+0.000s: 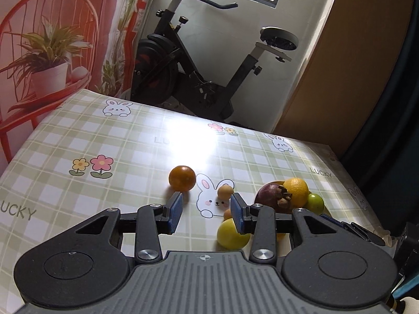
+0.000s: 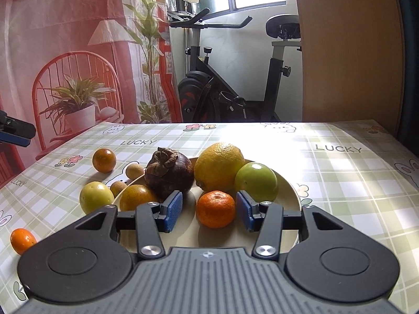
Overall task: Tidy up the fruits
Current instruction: 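Move the left tool down to the second tangerine on the tablecloth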
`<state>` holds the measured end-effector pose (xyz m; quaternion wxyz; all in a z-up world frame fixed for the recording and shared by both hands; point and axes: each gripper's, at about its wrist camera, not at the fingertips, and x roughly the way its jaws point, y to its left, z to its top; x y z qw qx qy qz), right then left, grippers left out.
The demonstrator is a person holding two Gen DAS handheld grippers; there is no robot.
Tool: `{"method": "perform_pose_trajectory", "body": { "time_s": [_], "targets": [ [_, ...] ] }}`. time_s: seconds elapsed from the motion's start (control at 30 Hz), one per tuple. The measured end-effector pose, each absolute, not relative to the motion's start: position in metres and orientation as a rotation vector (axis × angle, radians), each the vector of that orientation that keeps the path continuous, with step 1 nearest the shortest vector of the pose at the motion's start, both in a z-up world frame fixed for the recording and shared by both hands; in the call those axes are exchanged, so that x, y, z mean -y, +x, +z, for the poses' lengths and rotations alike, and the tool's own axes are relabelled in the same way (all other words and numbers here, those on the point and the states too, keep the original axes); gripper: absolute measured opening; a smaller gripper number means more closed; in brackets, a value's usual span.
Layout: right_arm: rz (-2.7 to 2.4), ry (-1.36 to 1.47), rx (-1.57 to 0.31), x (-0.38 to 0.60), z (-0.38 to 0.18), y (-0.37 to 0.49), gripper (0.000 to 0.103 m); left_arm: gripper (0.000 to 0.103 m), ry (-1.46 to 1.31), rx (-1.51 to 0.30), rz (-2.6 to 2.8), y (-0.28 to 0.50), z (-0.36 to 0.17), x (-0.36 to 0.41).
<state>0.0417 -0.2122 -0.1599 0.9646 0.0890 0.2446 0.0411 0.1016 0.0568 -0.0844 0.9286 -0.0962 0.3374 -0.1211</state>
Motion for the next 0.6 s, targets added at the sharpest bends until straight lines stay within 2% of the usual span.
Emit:
{"method": "perform_pose_trajectory", "body": {
  "time_s": [0.27,0.6],
  "targets": [
    [0.211,0.165,-0.499,0.175,-0.141,0.035,0.05,0.043,-0.257,-0.759,-0.271,0.083,-0.106,-0.077],
    [0.48,0.077,-0.632,0.101,-0.147,0.038,0.05,0.043,-0.283,-0.798,-0.238,0.076,-0.122,-0.095]
  ]
}}
